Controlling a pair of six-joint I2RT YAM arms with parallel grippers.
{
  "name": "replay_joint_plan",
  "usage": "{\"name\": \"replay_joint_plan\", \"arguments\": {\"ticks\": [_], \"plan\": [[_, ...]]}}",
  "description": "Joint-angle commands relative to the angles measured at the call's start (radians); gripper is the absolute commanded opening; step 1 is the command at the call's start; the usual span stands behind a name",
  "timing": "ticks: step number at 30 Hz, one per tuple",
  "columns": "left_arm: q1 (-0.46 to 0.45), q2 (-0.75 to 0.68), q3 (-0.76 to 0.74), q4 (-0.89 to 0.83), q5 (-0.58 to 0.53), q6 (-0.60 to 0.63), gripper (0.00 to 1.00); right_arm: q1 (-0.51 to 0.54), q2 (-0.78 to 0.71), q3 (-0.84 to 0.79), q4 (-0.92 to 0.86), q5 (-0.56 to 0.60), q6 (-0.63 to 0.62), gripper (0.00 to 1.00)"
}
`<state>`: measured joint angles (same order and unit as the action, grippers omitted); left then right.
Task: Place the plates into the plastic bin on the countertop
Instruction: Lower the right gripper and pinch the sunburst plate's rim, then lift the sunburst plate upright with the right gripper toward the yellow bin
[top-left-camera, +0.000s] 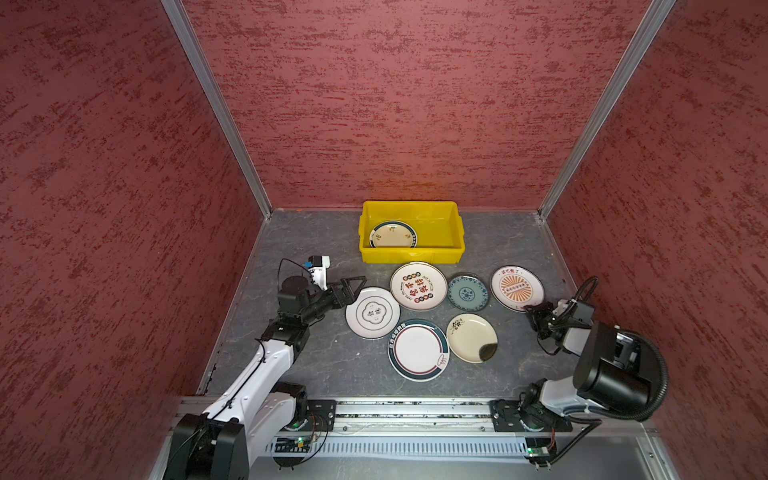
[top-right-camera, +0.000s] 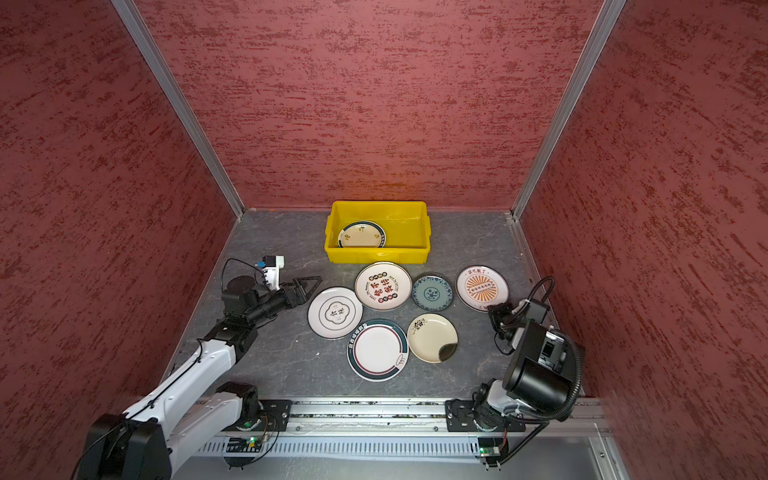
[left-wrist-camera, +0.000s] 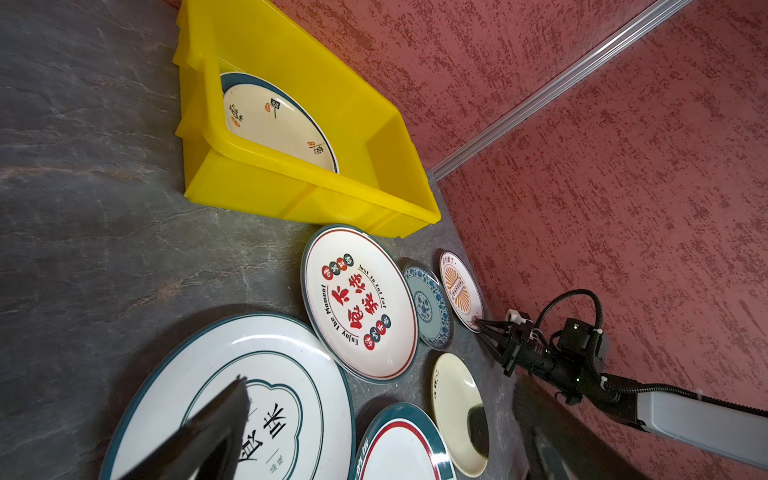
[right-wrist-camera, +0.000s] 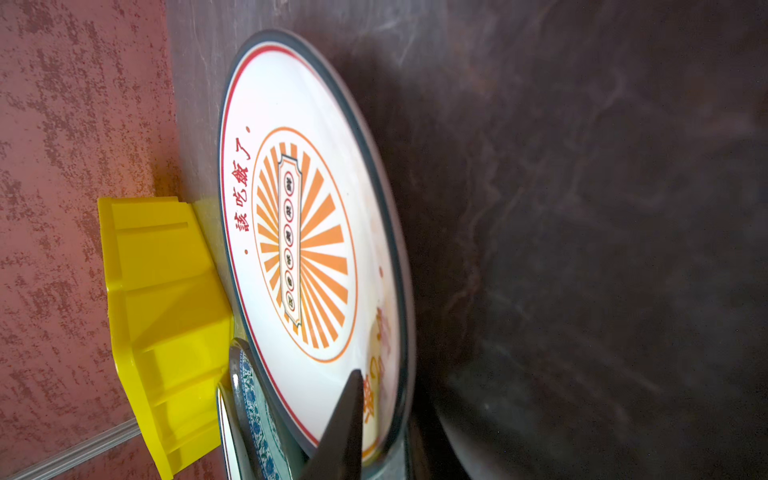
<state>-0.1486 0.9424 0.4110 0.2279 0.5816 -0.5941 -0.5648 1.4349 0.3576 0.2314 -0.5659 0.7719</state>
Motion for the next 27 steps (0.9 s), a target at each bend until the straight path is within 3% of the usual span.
{"name": "replay_joint_plan", "arguments": {"ticks": [1,4,12,27], "plan": [[0.006,-0.014,-0.009,0.016,-0.008,0.011,0.99,-0.004,0.013,-0.020,0.022,0.046,0.010,0.17],[0.005,-0.014,-0.009,0.016,-0.008,0.011,0.99,-0.003,0.013,-0.023,0.027,0.045,0.016,0.10],[0.006,-0.011,-0.010,0.024,0.001,0.010,0.99,-0.003,0.006,-0.027,0.038,0.032,0.024,0.04],[0.004,-0.001,-0.009,0.034,0.010,0.011,0.99,-0.003,-0.107,-0.034,-0.002,0.046,0.015,0.00]]}}
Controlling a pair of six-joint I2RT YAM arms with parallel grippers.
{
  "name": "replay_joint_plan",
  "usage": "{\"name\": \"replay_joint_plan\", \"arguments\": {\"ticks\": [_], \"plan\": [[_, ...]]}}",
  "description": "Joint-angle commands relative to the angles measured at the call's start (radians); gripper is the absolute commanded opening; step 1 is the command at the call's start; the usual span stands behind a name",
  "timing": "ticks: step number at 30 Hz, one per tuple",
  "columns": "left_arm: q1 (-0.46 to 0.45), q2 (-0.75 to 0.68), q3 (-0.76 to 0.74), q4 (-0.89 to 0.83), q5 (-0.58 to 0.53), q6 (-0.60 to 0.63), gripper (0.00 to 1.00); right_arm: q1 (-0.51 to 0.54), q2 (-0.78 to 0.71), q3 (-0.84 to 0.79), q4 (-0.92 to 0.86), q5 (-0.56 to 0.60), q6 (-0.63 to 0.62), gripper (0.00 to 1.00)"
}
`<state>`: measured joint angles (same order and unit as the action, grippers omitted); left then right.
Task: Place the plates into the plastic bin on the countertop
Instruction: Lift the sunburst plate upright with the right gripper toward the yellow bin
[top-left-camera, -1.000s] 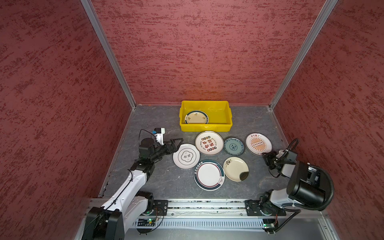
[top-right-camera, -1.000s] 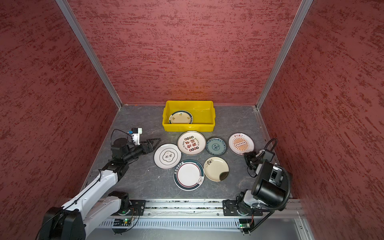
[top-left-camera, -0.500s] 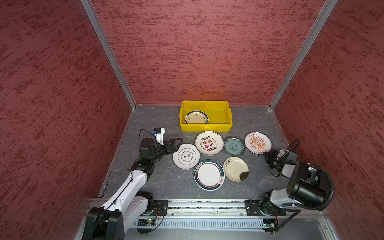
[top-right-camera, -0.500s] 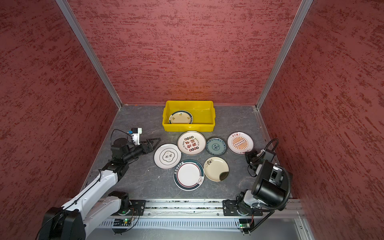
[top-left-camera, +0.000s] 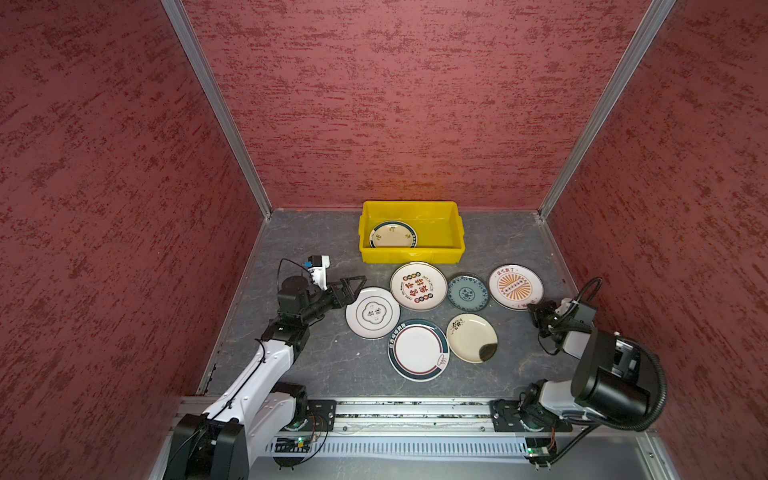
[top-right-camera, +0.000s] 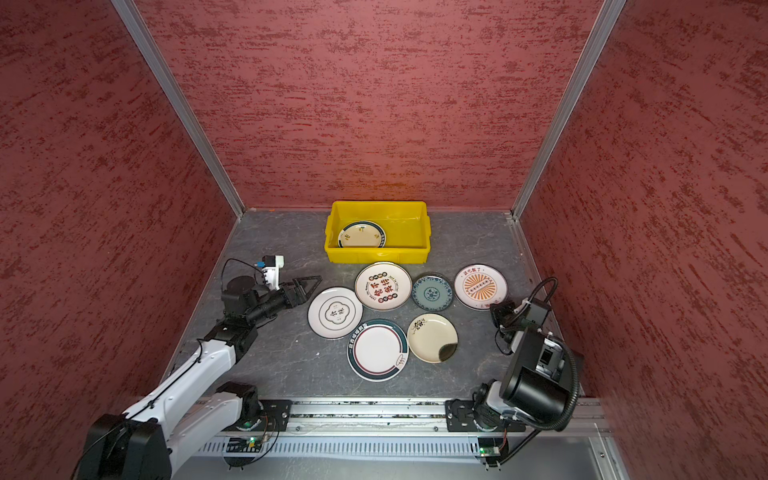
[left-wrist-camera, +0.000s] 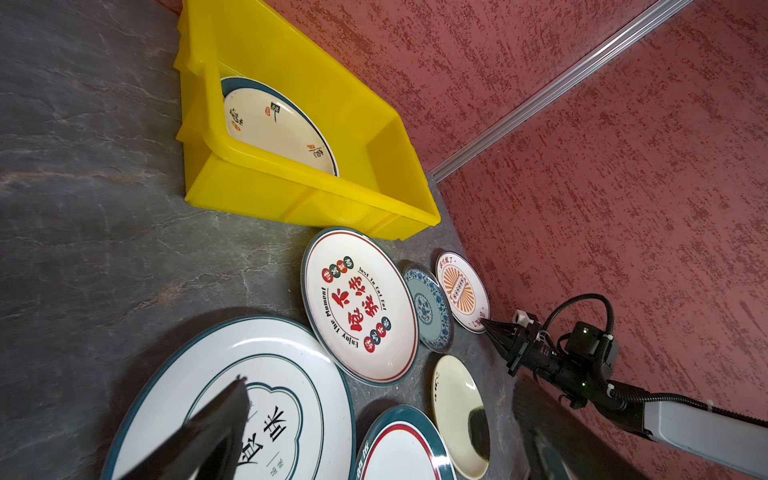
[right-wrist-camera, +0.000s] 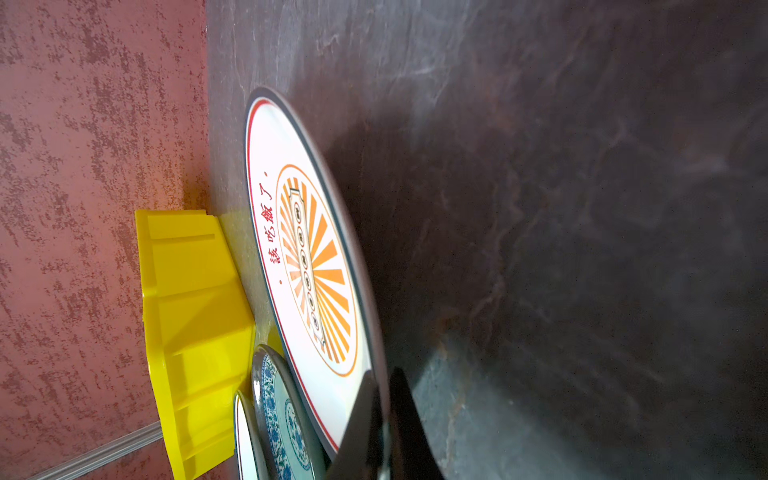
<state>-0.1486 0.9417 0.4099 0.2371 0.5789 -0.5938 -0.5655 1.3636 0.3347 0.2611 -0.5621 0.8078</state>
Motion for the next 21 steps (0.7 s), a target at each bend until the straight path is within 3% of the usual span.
{"name": "replay_joint_plan", "arguments": {"ticks": [1,9,21], "plan": [[0.004,0.004,-0.008,0.025,0.015,0.011,0.99,-0.002,-0.053,-0.012,-0.041,0.048,-0.024,0.00],[-0.005,0.030,0.000,0.031,0.031,0.013,0.99,-0.002,-0.179,-0.013,-0.117,0.090,-0.046,0.00],[-0.047,0.117,0.043,0.041,0.092,0.025,0.99,-0.002,-0.317,-0.015,-0.126,-0.018,-0.028,0.00]]}}
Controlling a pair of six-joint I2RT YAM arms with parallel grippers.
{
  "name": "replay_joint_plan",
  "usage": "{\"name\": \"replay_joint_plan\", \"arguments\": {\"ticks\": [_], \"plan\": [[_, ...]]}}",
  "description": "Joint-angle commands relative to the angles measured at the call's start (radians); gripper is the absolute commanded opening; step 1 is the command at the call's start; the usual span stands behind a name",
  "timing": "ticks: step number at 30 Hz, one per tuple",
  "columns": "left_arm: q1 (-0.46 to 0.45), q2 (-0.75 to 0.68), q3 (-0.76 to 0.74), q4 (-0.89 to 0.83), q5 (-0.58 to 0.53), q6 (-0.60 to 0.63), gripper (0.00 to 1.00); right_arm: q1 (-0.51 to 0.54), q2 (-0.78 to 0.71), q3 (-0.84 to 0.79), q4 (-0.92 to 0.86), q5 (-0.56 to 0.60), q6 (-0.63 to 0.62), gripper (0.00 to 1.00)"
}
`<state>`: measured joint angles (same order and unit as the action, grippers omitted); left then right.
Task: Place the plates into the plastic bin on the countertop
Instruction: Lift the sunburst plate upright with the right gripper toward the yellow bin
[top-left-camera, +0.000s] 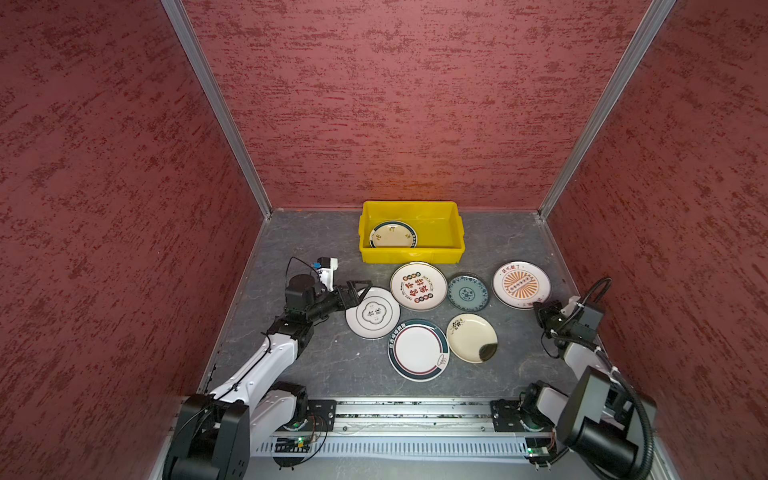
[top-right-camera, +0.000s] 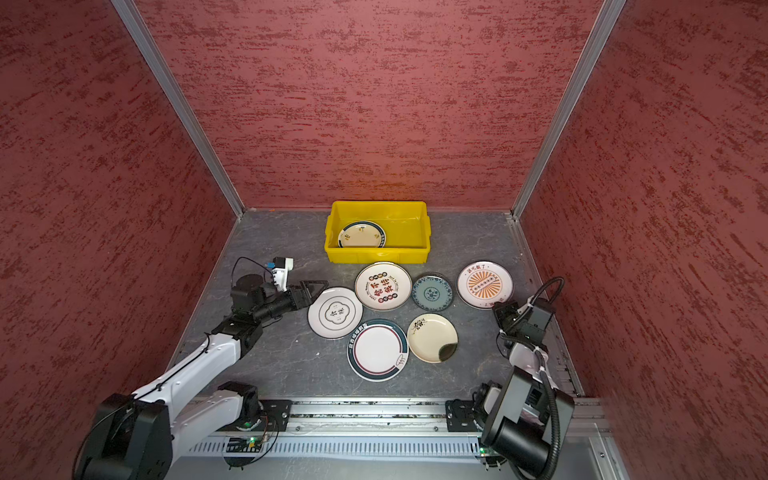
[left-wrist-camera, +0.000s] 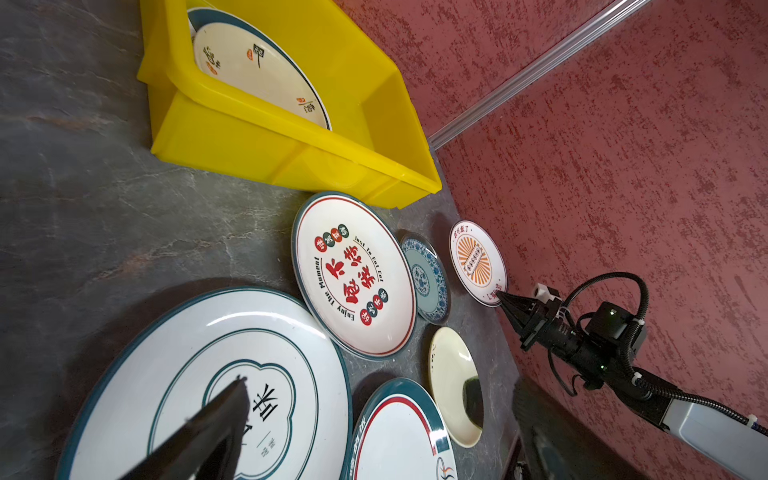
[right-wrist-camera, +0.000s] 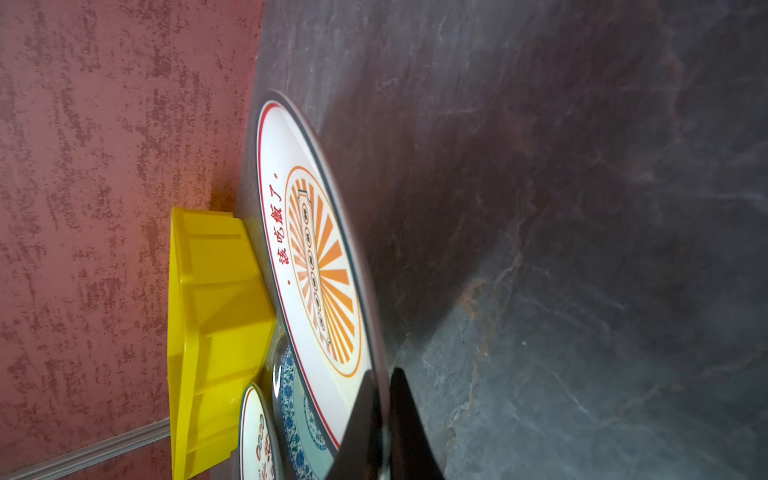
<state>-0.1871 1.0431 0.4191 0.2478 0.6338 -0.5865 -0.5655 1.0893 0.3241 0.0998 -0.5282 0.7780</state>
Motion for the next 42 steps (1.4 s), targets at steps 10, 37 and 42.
{"name": "replay_joint_plan", "arguments": {"ticks": [10,37,42], "plan": [[-0.036,0.032,0.041,0.039,0.042,0.030,1.00,0.001,-0.181,0.025,-0.001,-0.126,0.029,0.00],[-0.059,0.019,0.046,0.027,0.024,0.045,0.99,0.267,-0.280,0.179,-0.084,-0.120,0.066,0.00],[-0.061,0.020,0.046,0.023,0.016,0.045,0.99,0.362,-0.248,0.234,-0.078,-0.100,0.070,0.00]]}}
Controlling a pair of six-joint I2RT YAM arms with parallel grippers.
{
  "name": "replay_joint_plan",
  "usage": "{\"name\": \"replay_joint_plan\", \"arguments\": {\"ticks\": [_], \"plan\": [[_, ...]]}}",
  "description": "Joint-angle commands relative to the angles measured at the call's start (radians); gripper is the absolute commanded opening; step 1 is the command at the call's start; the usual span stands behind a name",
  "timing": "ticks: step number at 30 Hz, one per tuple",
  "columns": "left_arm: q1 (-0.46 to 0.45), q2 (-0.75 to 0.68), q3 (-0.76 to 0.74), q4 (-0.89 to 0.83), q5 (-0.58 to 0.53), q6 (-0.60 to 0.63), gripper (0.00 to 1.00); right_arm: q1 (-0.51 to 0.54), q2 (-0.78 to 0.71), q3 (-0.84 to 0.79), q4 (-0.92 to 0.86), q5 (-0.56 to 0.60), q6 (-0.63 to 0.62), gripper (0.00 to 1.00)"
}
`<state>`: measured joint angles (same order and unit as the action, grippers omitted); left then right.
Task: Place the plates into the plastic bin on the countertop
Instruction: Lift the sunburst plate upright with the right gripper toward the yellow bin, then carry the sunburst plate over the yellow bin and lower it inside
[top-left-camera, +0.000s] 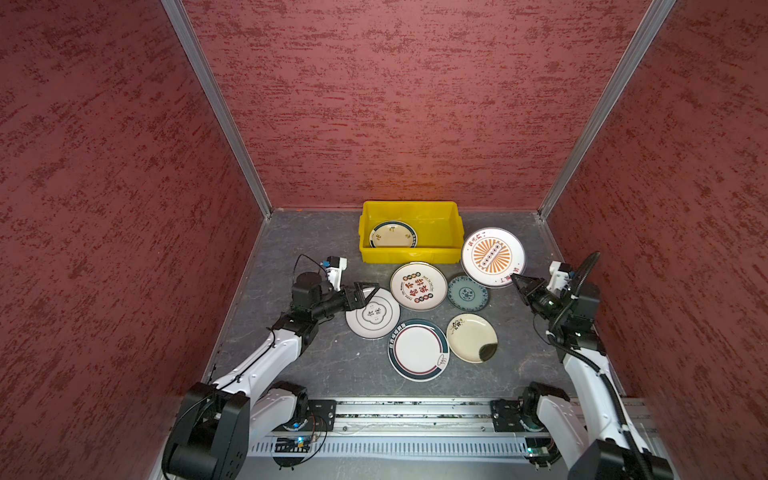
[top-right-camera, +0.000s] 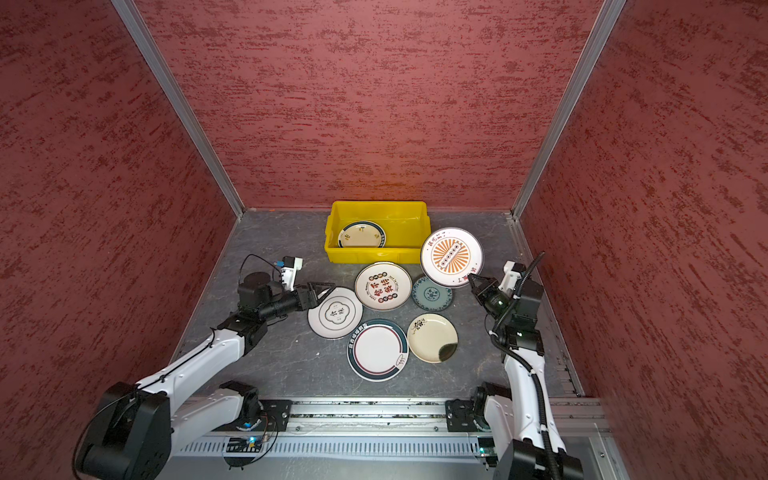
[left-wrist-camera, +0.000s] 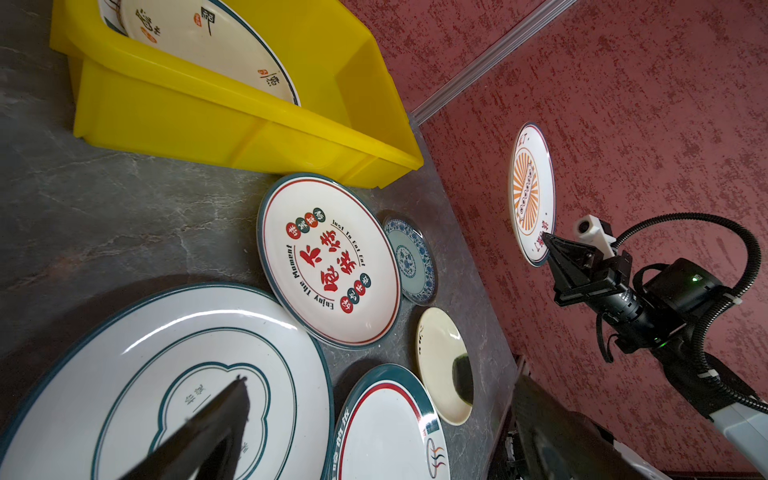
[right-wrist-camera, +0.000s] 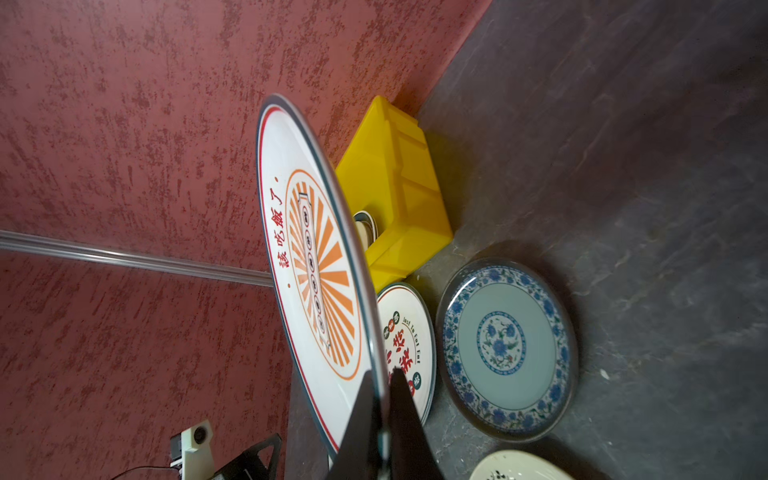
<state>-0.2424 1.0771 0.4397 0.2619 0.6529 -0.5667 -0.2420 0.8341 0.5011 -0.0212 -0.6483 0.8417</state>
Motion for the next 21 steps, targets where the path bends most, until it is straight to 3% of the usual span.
{"name": "replay_joint_plan", "arguments": {"ticks": [1,15,21], "plan": [[-0.006,-0.014,0.025,0.009,-0.005,0.026,0.99,0.054,0.016,0.065,0.048,0.024,0.005,0.00],[-0.014,-0.012,0.024,0.008,-0.015,0.028,0.99,0.286,0.234,0.235,0.101,0.089,-0.011,0.00],[-0.013,-0.010,0.025,0.007,-0.015,0.035,0.99,0.345,0.442,0.420,0.034,0.110,-0.082,0.00]]}}
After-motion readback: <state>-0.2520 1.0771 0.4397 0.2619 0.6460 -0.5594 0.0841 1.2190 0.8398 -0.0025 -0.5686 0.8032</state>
